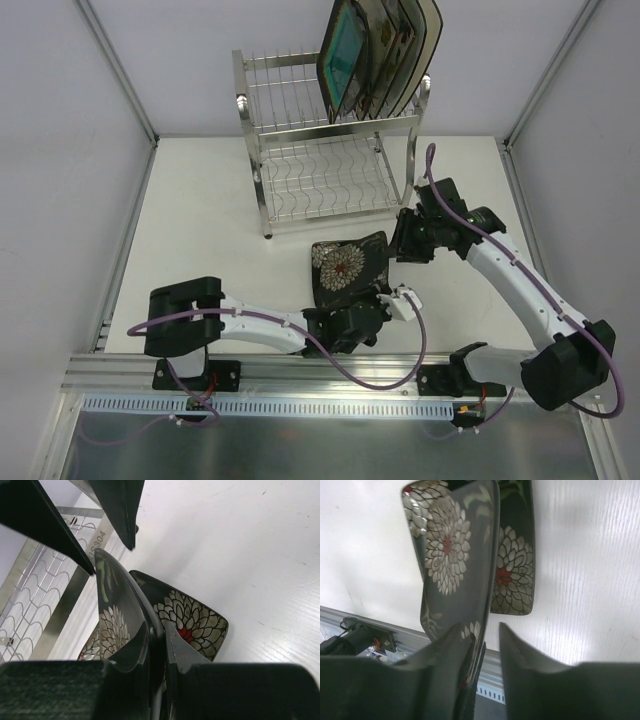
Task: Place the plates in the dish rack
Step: Pass the plate from the right arm to the left
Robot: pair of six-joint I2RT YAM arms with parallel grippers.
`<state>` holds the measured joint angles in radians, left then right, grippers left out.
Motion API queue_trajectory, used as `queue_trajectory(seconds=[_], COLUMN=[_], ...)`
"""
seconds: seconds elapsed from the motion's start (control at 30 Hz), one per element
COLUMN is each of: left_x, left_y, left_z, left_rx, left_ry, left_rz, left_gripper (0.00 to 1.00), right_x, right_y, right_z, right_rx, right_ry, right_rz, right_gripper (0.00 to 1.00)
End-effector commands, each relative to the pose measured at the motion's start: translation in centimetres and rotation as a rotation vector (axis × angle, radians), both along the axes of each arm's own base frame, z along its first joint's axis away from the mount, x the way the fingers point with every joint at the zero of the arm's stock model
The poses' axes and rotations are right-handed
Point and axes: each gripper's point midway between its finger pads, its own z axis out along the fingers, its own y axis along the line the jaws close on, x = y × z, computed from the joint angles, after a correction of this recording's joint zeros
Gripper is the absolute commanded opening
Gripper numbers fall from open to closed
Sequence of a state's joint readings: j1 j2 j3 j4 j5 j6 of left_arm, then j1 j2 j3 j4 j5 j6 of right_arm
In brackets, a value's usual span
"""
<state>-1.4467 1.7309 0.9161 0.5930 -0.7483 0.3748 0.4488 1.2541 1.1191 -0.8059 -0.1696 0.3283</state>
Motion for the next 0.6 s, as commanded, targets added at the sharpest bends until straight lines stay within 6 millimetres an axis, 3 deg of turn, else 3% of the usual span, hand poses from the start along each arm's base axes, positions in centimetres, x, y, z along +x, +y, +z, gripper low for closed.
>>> queue_trajectory(seconds=[0.0, 0.27, 0.4, 0.57], left_x=[-0.1, 0.2, 0.4, 0.8], left_y=[1.4, 4.0, 4.8, 5.8], left_z=[3.1, 6.9, 8.3, 9.0], left_rx=[-0.146, -0.281, -0.326, -0.413], left_ry=[0.052, 0.059, 0.059, 0.113], left_rz=[0.068, 0.143, 0.153, 0.145], left_gripper=[0.00, 0.00, 0.00, 0.00], right_x=[1.0, 2.0, 2.1, 1.8], right_y=[0.8, 0.2, -0.8, -0.9], right_z=[4.7, 8.6, 9.4, 9.0], right_rx=[0.082, 0.118, 0.105, 0.126], right_ry=[-0.129, -0.274, -0.324, -0.322], right_rz=[-0.001, -0.043, -0.070, -0.065], right_gripper=[0.42, 0.63, 0.68, 0.70])
